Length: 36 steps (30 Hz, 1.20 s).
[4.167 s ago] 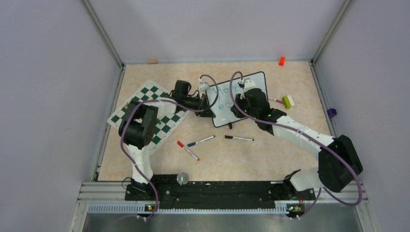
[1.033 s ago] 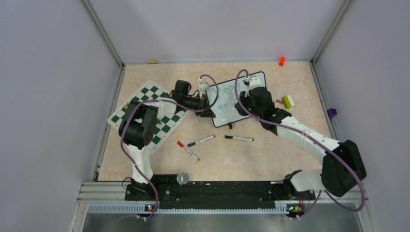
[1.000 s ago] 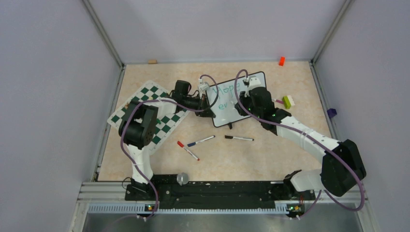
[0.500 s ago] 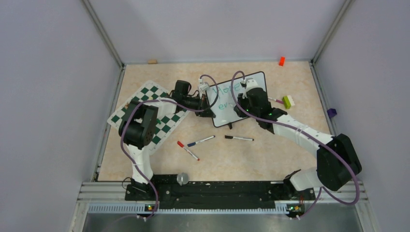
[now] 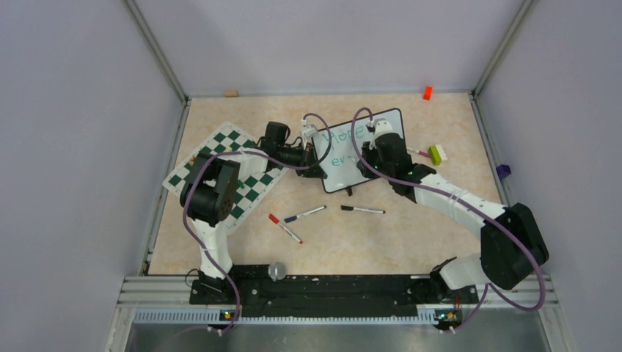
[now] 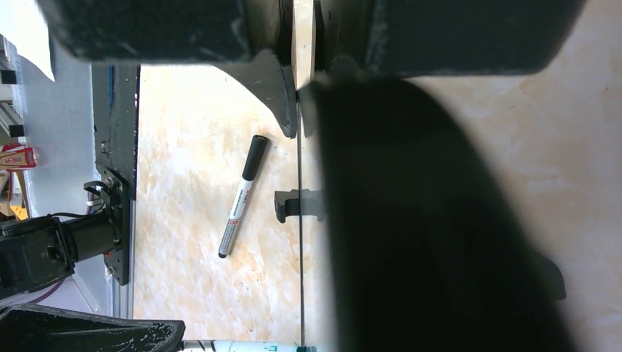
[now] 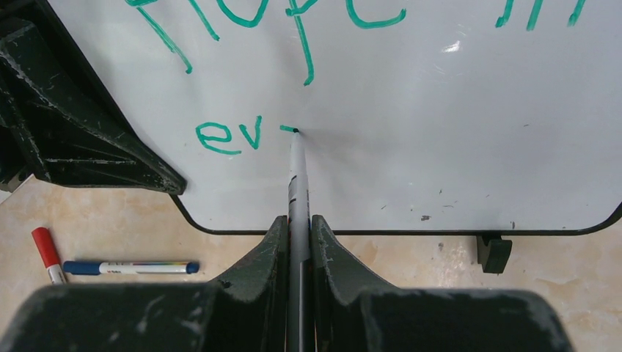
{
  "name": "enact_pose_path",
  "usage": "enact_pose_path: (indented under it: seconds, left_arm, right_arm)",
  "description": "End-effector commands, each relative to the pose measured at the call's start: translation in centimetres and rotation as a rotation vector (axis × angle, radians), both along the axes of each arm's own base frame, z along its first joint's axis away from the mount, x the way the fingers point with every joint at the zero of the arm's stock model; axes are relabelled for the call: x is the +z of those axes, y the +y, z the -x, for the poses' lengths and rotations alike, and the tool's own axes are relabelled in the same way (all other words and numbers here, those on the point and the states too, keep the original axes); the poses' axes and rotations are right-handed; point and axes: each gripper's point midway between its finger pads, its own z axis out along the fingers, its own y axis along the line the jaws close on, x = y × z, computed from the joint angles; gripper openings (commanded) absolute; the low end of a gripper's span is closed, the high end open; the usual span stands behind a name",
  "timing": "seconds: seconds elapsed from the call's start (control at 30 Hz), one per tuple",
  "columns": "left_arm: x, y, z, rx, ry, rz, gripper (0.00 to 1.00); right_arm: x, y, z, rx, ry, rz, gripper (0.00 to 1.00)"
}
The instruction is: Write a sentence on the whiteboard
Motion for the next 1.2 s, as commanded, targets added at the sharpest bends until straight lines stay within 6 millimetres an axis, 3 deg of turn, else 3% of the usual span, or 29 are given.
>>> enact_pose_path:
  seconds: [0.0,0.63,1.17]
  left_arm:
    - [0.3,-0.7,0.8,-0.045,-0.037,0.002,0.0]
    - [0.3,-0.7,0.8,-0.044,-0.036,0.001,0.0]
    - [0.2,-0.6,0.7,-0.044,-0.035,0.001,0.0]
  right_arm:
    - [0.6,-1.6,-1.0,-0.067,-0.029,0.024,0.0]
    - [2.9,0.3,-2.3,-0.02,-0.066,-0.036,0.0]
    - [2.0,1.7,-1.1,0.067,-0.033,-0.075,0.0]
